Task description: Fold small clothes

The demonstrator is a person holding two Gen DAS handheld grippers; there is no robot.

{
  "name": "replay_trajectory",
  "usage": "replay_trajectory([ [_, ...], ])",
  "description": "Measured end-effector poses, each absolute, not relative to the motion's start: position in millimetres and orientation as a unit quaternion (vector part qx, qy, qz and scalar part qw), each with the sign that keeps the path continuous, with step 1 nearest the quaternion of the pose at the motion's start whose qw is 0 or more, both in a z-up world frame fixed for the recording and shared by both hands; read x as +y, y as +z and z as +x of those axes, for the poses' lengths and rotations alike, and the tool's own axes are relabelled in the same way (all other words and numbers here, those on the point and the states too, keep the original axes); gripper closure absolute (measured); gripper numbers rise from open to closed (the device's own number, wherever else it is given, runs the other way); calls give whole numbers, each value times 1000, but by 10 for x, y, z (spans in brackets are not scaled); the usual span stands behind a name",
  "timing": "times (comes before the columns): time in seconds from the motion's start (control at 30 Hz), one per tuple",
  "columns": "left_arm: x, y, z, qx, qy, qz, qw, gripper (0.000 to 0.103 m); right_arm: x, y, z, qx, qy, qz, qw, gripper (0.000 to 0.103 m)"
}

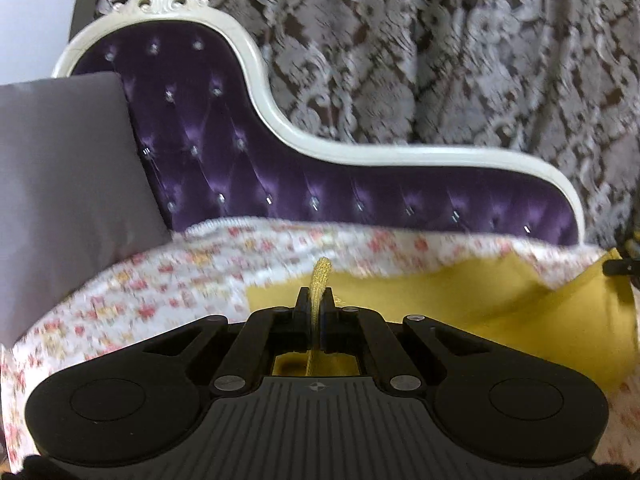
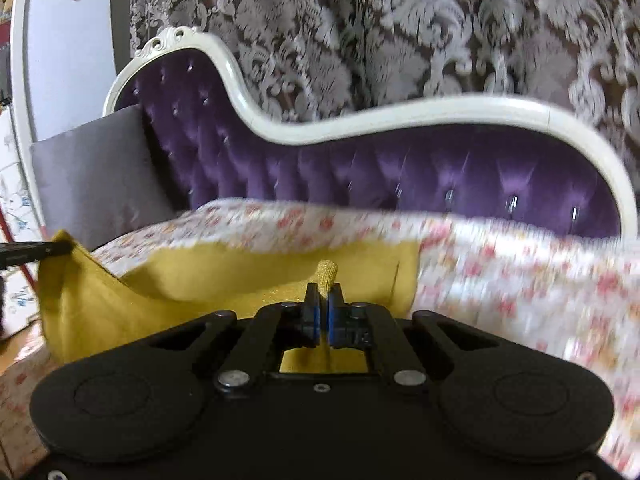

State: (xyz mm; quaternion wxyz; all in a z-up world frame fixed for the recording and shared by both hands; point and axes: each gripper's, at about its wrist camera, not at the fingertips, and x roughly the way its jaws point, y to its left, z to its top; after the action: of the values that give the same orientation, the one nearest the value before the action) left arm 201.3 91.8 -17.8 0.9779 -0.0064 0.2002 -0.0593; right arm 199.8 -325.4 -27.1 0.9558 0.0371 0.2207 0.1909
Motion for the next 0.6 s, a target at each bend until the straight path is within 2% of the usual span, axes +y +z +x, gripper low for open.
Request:
replay_trajectory([
  [0.17, 1011, -137, 2507, 199, -31, -35, 979, 100, -3192, -247, 2626, 214, 171, 24, 961, 93],
  [0.43, 1033, -555, 3355, 269, -12, -34, 963, 99, -2944, -694, 3483, 274, 146, -3, 951, 93],
  [0.57, 1069, -823, 3602, 322, -8, -20, 946, 92, -2907, -921, 3611, 305, 132, -19, 943, 91],
  [0.6, 1094, -889, 3662, 342, -8, -16, 940, 83, -2910, -973, 3619, 314, 127, -21, 941, 90],
])
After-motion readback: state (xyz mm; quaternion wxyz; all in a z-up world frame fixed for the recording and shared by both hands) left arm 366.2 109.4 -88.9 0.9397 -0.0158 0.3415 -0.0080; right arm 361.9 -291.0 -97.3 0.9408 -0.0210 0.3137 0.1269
